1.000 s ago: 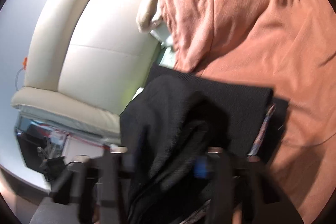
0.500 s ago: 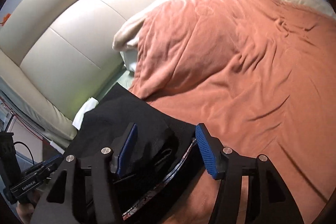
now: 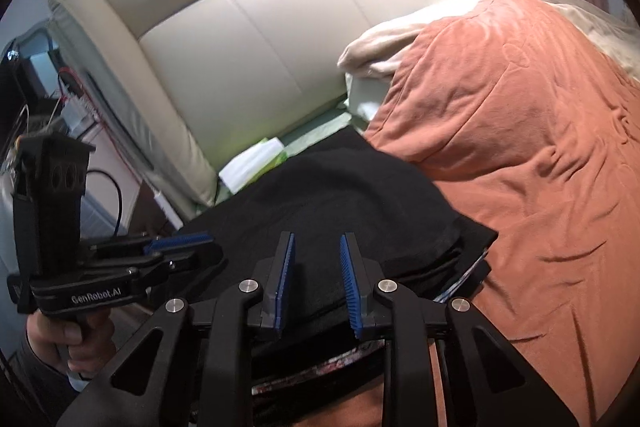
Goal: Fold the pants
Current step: 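Lower the folded pants onto the stack of dark clothes with both grippers, then open both grippers and withdraw them from the stacked pants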
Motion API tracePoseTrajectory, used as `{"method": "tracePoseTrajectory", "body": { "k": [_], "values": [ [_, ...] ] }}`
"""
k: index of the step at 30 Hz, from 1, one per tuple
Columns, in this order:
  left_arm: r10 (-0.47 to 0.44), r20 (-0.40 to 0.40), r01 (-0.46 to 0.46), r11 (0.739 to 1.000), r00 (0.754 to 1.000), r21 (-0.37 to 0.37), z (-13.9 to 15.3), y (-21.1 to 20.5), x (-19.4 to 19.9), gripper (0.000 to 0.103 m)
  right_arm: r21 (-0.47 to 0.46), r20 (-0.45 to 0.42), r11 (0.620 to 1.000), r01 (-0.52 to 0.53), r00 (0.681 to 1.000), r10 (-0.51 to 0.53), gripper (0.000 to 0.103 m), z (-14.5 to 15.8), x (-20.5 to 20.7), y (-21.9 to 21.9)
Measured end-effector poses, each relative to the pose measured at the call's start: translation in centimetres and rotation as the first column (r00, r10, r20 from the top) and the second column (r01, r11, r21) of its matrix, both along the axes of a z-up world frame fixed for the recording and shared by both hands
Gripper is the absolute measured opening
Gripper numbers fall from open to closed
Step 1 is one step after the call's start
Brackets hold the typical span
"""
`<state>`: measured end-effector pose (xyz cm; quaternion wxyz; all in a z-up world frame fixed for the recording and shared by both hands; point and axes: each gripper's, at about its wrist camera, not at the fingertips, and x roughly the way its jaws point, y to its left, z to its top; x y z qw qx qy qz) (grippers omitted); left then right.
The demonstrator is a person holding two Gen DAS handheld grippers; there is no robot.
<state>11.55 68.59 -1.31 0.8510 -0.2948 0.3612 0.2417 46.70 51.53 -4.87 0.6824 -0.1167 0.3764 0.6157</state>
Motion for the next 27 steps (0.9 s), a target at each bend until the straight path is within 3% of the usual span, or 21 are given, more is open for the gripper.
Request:
{"method": "tracePoseTrajectory", "body": {
  "k": [2, 8, 16, 23, 24, 25, 26, 27],
  "values": [
    [-0.008, -0.012, 0.008, 1.0, 1.0, -0.014, -0.8, -0.4, 0.3, 0.02, -0.014, -0.008, 1.0, 0.0, 1.0, 0.0, 0.015, -0.6, 0.7, -0.2],
    [0.0, -0.06, -0.002, 1.0, 0.998, -0.03, -2.7, -0.9, 0.7, 0.02, -0.055, 0.018, 0.998, -0.006, 1.0, 0.007, 0.015, -1.5, 0.3, -0.8],
    [-0.031, -0.054, 0.031, 1.0, 0.998, 0.004, -0.8, -3.9, 0.4, 0.02, -0.086, 0.019, 0.996, 0.017, 1.0, -0.016, 0.015, -0.6, -0.1, -2.6],
    [-0.019, -0.054, 0.02, 1.0, 0.998, 0.019, 0.8, -6.2, -0.6, 0.021, -0.083, 0.027, 0.994, 0.073, 0.997, -0.071, 0.016, 1.6, 0.2, -7.4],
    [-0.018, -0.052, 0.019, 1.0, 0.998, 0.02, 1.1, -6.5, -0.6, 0.026, -0.081, 0.034, 0.993, 0.082, 0.996, -0.079, 0.017, 2.1, 0.2, -8.3],
    [-0.014, -0.051, 0.015, 0.999, 0.999, 0.028, 1.6, -7.1, -0.8, 0.032, -0.079, 0.043, 0.993, 0.093, 0.995, -0.09, 0.024, 2.6, 0.1, -8.9],
    [-0.009, -0.05, 0.011, 0.999, 0.999, 0.04, 2.1, -7.6, -0.9, 0.047, -0.072, 0.055, 0.992, 0.107, 0.993, -0.103, 0.031, 3.3, 0.0, -9.8],
    [-0.006, -0.046, 0.009, 0.999, 0.999, 0.05, 2.4, -8.0, -1.0, 0.06, -0.062, 0.062, 0.991, 0.117, 0.992, -0.113, 0.049, 3.9, -0.2, -10.6]
  ]
}}
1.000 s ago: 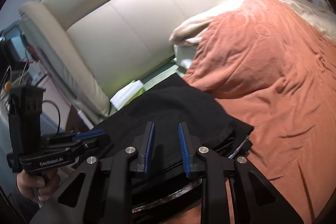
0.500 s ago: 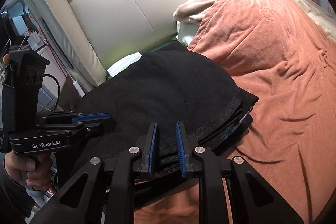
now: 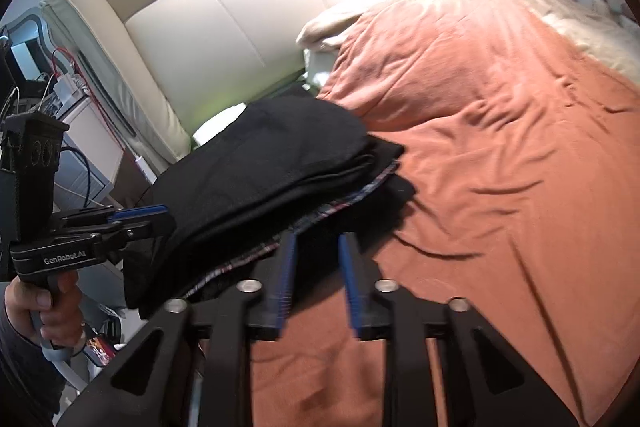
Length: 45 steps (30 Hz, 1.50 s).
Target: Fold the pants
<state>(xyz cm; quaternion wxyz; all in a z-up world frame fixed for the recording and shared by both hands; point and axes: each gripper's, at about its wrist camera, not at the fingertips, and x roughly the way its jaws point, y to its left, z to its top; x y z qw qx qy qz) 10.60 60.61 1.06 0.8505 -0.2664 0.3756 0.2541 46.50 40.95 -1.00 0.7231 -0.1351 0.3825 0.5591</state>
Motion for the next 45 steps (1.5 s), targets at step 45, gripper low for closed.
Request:
{"method": "tracePoseTrajectory", "body": {
  "k": [45],
  "values": [
    [-0.103, 0.192, 0.044, 0.957, 0.976, 0.287, 11.2, -26.1, -8.1, 0.102, 0.159, 0.26, 0.96, 0.23, 0.928, -0.266, 0.103, 13.6, -17.0, -34.1]
  ]
}}
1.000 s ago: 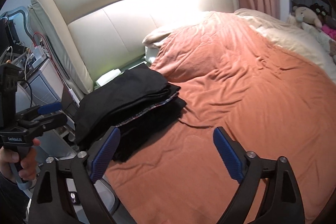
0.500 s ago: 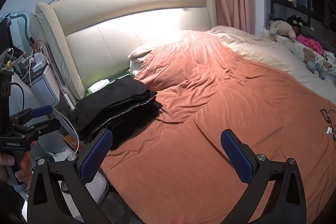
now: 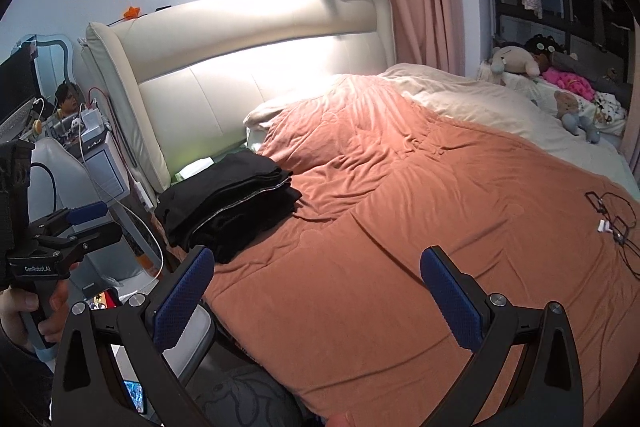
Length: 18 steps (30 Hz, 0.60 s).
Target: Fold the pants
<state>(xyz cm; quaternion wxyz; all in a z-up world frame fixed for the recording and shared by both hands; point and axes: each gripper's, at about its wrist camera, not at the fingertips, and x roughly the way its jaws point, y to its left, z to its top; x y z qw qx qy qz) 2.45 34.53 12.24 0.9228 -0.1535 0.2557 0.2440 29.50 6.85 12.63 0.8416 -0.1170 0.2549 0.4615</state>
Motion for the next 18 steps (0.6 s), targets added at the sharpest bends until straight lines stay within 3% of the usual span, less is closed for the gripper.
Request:
{"method": "tracePoseTrajectory", "body": {
  "k": [18],
  "values": [
    [-0.053, 0.07, 0.047, 0.995, 0.996, 0.091, -0.3, -8.4, -4.8, 0.103, 0.067, 0.11, 0.997, 0.033, 0.993, -0.04, 0.103, -0.8, -9.2, -9.6]
  ]
}}
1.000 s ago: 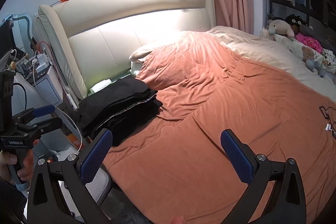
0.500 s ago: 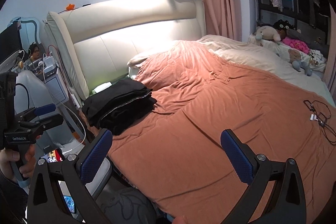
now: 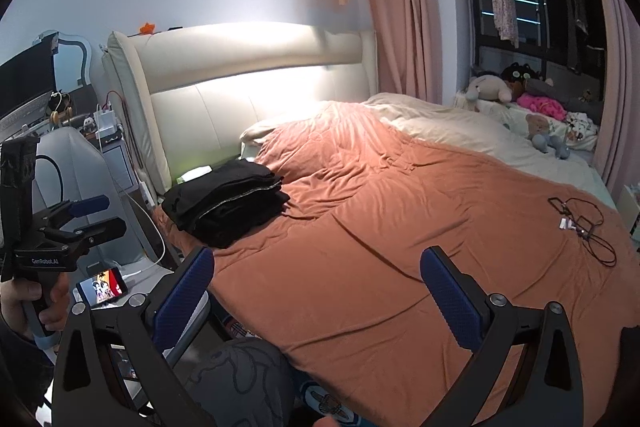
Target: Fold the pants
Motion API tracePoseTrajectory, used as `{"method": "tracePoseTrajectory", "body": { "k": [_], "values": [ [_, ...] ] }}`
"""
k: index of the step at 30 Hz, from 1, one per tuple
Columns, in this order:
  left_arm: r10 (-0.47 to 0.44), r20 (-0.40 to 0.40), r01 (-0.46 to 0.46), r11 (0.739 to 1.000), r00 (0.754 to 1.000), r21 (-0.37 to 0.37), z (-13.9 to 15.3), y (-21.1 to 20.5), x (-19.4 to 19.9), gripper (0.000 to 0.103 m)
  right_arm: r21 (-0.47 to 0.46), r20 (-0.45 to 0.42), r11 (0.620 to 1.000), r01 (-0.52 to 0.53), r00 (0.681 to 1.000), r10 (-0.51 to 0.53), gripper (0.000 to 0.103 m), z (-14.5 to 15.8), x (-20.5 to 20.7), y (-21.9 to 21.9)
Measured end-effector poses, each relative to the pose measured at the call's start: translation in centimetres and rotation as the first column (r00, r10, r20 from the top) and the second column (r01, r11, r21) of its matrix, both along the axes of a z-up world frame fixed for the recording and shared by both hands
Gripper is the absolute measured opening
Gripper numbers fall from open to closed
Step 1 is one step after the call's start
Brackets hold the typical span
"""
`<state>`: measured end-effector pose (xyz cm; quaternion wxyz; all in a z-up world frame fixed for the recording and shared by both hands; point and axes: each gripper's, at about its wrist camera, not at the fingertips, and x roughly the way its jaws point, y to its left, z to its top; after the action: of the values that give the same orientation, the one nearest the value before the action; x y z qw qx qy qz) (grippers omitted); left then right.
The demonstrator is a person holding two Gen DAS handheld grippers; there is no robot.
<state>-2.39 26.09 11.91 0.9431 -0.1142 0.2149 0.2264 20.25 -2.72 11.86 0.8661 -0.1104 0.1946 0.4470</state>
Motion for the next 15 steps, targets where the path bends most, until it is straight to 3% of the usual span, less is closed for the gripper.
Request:
{"method": "tracePoseTrajectory", "body": {
  "k": [15],
  "values": [
    [0.012, 0.047, -0.015, 0.999, 0.999, 0.051, -1.1, -5.2, -3.5, 0.103, 0.052, 0.047, 0.997, 0.049, 0.998, -0.052, 0.103, -2.9, -5.5, -4.8]
  ]
}}
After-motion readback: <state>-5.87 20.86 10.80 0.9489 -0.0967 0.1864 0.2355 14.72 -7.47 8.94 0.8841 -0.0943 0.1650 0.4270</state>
